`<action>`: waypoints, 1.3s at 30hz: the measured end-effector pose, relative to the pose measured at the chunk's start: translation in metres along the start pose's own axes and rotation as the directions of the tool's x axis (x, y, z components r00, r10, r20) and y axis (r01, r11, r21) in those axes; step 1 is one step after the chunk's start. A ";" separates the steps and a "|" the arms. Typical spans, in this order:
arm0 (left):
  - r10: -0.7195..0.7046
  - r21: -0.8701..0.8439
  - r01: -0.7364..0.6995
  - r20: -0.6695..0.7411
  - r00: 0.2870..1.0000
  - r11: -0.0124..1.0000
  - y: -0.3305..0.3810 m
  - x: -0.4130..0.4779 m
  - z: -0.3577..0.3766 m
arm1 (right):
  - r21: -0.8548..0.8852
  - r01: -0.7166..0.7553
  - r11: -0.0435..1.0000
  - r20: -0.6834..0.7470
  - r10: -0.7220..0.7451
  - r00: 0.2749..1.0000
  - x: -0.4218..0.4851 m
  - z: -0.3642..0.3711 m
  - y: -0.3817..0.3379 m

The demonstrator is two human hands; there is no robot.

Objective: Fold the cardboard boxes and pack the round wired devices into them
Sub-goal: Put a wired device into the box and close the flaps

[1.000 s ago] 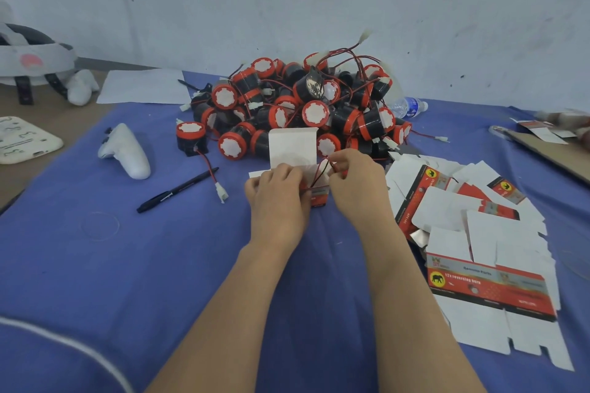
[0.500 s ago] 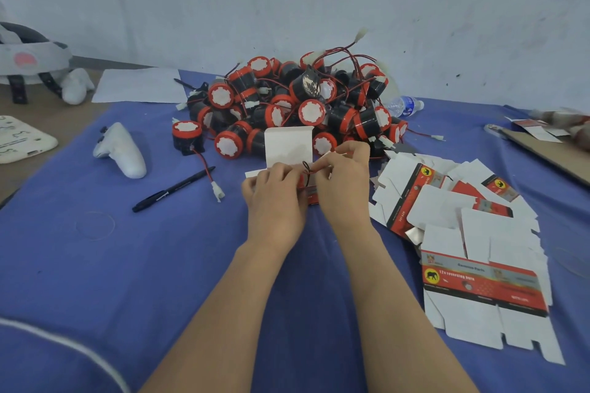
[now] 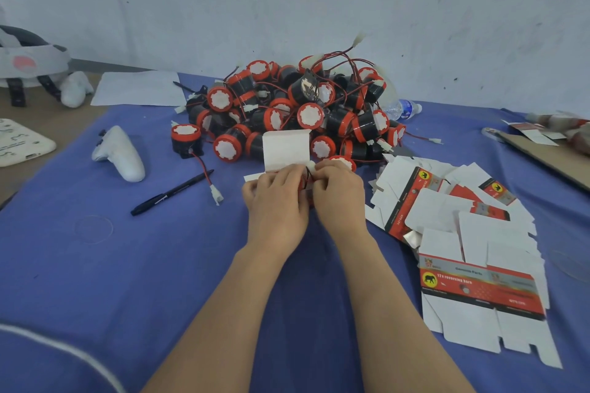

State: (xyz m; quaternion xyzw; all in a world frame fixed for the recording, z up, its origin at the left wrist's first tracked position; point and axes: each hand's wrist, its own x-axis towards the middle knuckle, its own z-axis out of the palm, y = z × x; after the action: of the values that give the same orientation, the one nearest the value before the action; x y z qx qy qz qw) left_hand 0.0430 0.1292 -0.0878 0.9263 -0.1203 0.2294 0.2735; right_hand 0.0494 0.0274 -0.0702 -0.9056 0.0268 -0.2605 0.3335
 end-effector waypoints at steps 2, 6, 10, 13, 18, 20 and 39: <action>0.020 0.008 -0.020 0.013 1.000 1.000 0.000 -0.001 0.001 | -0.015 -0.006 1.000 0.009 0.006 1.000 0.000 0.003 0.001; 0.008 0.012 -0.009 0.042 0.999 1.000 0.000 0.000 0.002 | -0.028 -0.063 0.998 0.000 0.063 0.998 0.001 0.004 0.004; 0.062 0.030 -0.064 0.062 0.996 0.997 0.002 0.000 0.001 | -0.032 -0.052 0.998 0.072 0.054 0.996 0.001 0.004 0.005; 0.056 0.029 -0.058 0.067 0.996 0.998 0.002 0.001 0.001 | -0.127 -0.004 0.992 0.117 0.019 0.993 0.002 0.007 0.005; 0.039 0.028 -0.042 0.092 0.995 0.999 0.002 0.001 0.002 | -0.146 0.005 0.989 0.138 0.016 0.990 0.003 0.007 0.005; 0.048 0.033 -0.052 0.095 0.994 0.998 0.003 0.001 0.002 | -0.137 0.027 0.990 0.158 -0.005 0.987 0.004 0.006 0.005; 0.100 0.002 -0.101 0.088 0.991 0.995 0.003 -0.001 0.000 | 0.027 -0.164 0.986 0.159 0.157 0.975 0.004 0.002 0.003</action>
State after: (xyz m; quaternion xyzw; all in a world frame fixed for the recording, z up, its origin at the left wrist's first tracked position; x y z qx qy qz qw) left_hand 0.0413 0.1273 -0.0869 0.9291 -0.1780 0.2022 0.2532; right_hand 0.0545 0.0251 -0.0718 -0.9112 0.0684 -0.1613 0.3727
